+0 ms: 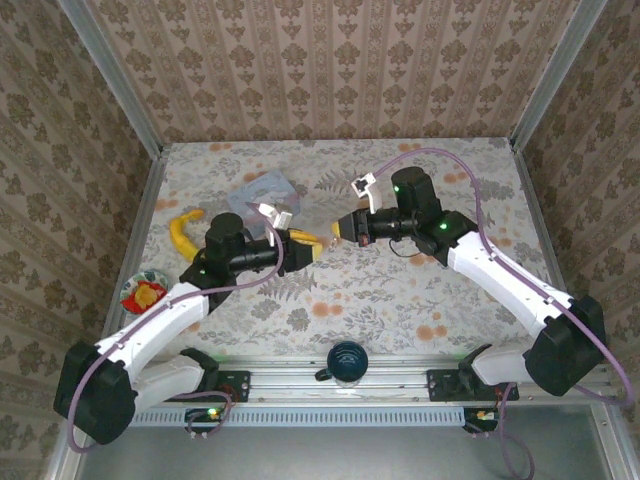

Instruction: Unlock the padlock with the key

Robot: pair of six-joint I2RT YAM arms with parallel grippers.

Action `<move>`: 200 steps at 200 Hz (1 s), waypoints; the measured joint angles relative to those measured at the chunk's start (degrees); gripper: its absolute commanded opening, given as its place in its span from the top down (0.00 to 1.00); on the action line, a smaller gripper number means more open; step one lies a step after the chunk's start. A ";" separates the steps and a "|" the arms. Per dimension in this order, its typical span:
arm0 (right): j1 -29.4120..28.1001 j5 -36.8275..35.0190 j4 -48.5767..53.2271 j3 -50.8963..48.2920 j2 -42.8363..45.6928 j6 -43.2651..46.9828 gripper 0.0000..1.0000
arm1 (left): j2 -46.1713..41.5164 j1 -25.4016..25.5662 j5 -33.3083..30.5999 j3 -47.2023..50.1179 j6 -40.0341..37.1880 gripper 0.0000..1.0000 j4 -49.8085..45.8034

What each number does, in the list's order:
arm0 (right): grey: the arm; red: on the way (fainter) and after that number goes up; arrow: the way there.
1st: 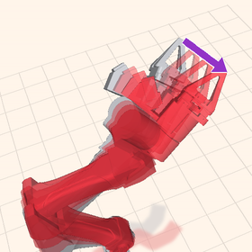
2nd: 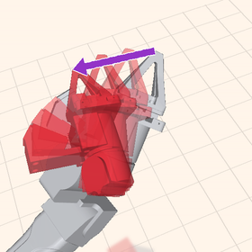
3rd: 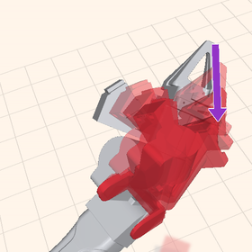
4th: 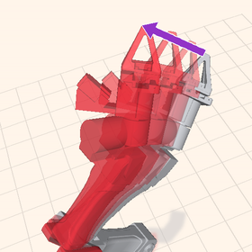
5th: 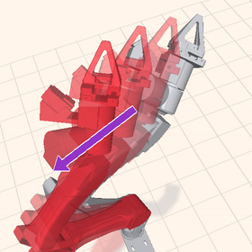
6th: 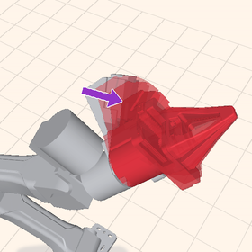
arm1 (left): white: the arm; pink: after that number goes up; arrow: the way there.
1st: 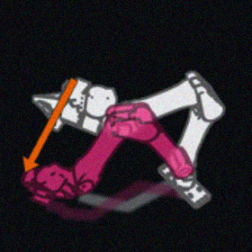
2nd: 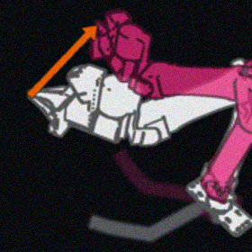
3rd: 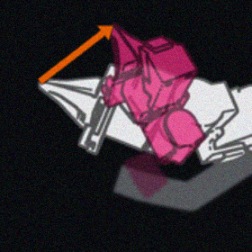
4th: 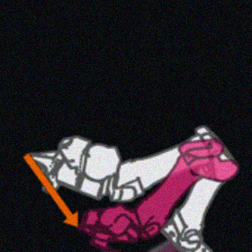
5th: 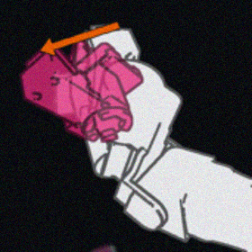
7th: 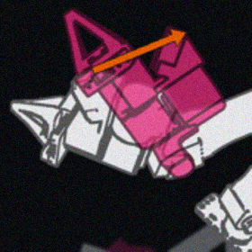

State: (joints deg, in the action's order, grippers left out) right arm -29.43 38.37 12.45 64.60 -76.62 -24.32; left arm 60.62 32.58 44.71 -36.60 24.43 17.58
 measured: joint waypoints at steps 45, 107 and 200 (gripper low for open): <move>0.70 -2.34 8.13 2.62 -2.43 3.21 1.00 | -0.39 -1.57 -1.14 0.33 0.02 0.61 -1.29; -0.44 -20.79 24.59 7.80 -11.61 6.64 1.00 | -3.41 -3.06 -12.15 1.36 1.01 0.52 -6.19; -9.42 -61.83 32.63 12.96 -29.44 6.14 1.00 | -7.41 -5.33 -28.28 4.33 3.06 0.46 -11.69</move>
State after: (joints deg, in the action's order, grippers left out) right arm -38.85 -23.46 45.08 77.56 -106.06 -18.17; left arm 53.21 27.24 16.43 -32.27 27.49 5.89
